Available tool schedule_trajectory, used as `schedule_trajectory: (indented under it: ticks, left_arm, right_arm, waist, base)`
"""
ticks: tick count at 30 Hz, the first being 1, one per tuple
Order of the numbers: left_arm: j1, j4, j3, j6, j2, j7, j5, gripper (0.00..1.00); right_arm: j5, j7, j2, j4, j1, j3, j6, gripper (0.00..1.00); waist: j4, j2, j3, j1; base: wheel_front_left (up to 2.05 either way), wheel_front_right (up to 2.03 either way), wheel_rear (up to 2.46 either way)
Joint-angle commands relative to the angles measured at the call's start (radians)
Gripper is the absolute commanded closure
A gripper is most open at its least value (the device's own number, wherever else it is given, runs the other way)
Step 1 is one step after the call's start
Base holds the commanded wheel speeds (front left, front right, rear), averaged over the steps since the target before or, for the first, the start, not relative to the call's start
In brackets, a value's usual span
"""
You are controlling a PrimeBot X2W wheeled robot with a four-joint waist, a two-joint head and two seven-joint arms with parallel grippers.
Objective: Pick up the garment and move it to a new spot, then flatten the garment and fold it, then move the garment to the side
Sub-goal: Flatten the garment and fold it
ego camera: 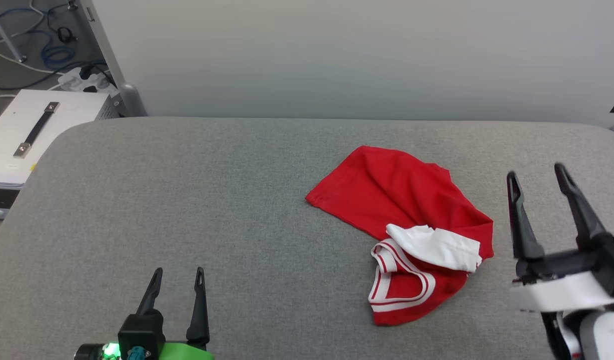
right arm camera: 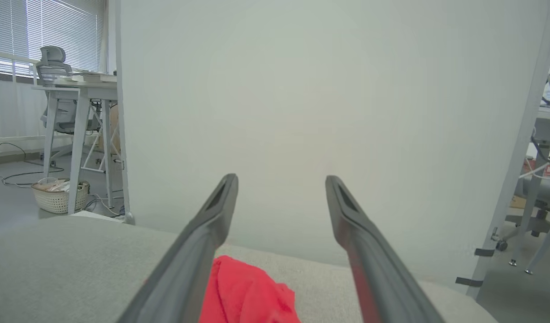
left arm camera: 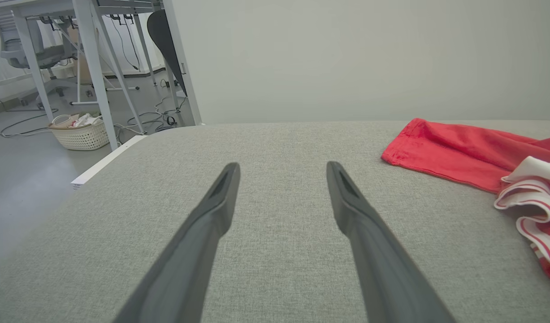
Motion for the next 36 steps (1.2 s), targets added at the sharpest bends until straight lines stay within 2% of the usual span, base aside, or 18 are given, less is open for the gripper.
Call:
schedule_trajectory:
  ticks: [1,5,7,14,18,22,28,36]
  left_arm:
    - [-0.022,0.001,-0.003,-0.003,-0.004,-0.006,0.010,0.00]
    - [-0.040,0.005,-0.012,-0.004,-0.007,-0.006,0.012,0.00]
    - [-0.048,0.008,-0.016,-0.005,-0.009,-0.006,0.012,0.00]
    - [-0.074,0.008,-0.027,0.001,-0.013,-0.006,0.012,0.00]
    - [-0.090,0.007,-0.039,0.006,-0.016,-0.006,0.010,0.00]
    - [-0.109,0.006,-0.055,0.012,-0.018,-0.006,0.006,0.00]
    - [-0.142,-0.002,-0.076,0.030,-0.019,-0.006,-0.002,0.00]
    - [-0.184,-0.005,-0.120,0.064,-0.020,-0.006,-0.034,0.00]
  right_arm:
    - [0.009,-0.007,-0.038,0.006,-0.050,0.023,-0.001,0.00]
    - [0.069,-0.007,-0.170,0.081,-0.186,0.148,-0.001,0.00]
    - [0.133,0.046,-0.240,0.127,-0.254,0.239,-0.001,0.00]
    - [0.446,0.462,-0.506,0.148,-0.470,0.579,-0.001,0.00]
    - [0.596,0.705,-0.611,0.114,-0.542,0.719,-0.001,0.00]
    - [0.669,0.888,-0.698,0.071,-0.609,0.852,-0.001,0.00]
    - [0.708,1.018,-0.752,0.086,-0.701,1.023,-0.001,0.00]
    - [0.722,1.002,-0.727,0.264,-0.756,1.200,-0.001,0.00]
  waist:
    - [0.008,-0.0001,0.020,0.0000]
    - [0.020,-0.0001,0.044,0.0000]
    - [0.026,-0.0001,0.055,0.0000]
    - [0.047,-0.0001,0.096,0.0000]
    - [0.062,-0.0001,0.123,0.0000]
    - [0.083,-0.0001,0.158,0.0000]
    - [0.117,-0.0001,0.225,0.0000]
    - [0.150,-0.0001,0.303,0.0000]
  base:
    - [0.00,0.00,0.00]
    - [0.00,0.00,0.00]
    - [0.00,0.00,0.00]
    - [0.00,0.00,0.00]
    - [0.00,0.00,0.00]
    - [0.00,0.00,0.00]
    - [0.00,0.00,0.00]
    - [0.00,0.00,0.00]
